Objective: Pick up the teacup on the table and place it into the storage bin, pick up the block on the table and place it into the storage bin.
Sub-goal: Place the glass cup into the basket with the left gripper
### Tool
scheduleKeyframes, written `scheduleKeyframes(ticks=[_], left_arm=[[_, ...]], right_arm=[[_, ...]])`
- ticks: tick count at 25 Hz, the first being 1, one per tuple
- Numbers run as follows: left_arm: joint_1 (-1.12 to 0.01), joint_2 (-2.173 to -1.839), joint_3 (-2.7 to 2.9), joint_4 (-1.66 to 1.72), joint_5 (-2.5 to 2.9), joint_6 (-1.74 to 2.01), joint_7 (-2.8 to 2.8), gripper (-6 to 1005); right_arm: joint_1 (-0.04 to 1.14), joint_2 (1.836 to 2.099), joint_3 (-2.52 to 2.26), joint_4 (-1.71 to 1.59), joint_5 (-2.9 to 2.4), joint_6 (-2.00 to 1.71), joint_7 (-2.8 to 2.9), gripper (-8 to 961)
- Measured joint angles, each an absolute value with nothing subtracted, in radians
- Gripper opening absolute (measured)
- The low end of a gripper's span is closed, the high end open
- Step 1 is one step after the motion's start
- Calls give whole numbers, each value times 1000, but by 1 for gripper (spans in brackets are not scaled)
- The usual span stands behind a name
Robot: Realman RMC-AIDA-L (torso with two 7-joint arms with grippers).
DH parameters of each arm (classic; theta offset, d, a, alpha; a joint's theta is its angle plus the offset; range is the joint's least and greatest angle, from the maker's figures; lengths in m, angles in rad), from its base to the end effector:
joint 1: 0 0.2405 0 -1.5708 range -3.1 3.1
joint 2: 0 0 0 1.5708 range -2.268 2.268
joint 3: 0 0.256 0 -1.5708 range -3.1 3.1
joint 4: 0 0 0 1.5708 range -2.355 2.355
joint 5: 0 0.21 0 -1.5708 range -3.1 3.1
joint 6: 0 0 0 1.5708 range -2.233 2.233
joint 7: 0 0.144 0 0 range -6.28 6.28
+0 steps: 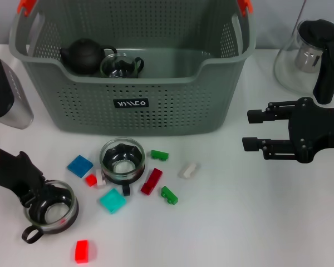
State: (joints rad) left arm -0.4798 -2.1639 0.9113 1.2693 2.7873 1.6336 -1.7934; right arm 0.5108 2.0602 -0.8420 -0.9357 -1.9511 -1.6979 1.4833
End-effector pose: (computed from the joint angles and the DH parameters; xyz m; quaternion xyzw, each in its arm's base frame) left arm -0.2840 0.3175 0.0366 -0.9445 -0.2277 0.1960 0.1331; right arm 0.2225 0.3311 0.0315 -0.9674 0.1163 0.2078 0.0862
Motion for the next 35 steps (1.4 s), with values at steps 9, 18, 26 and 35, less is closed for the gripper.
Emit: scheduleKeyframes(ticks=[9,18,26,35], left_arm=[[-544,-2151,782,1320,2631,1882,-1782,44],[-622,-2125,742,1337,2260,1978,-1831,44],[-809,-2123,769,1320,2256,1721,-1954,44],[-907,-2062,897,1163,2323,1323,-2111,44]], right_arm=[[511,2051,-840,-936,-1956,-1709,1491,628],[509,2013,-832,-896,-1958,-1740,1497,627],[502,2000,-828,-882,-1959,-1751,1503,627],[502,1994,-828,-871,-1959,-1760,1505,627]])
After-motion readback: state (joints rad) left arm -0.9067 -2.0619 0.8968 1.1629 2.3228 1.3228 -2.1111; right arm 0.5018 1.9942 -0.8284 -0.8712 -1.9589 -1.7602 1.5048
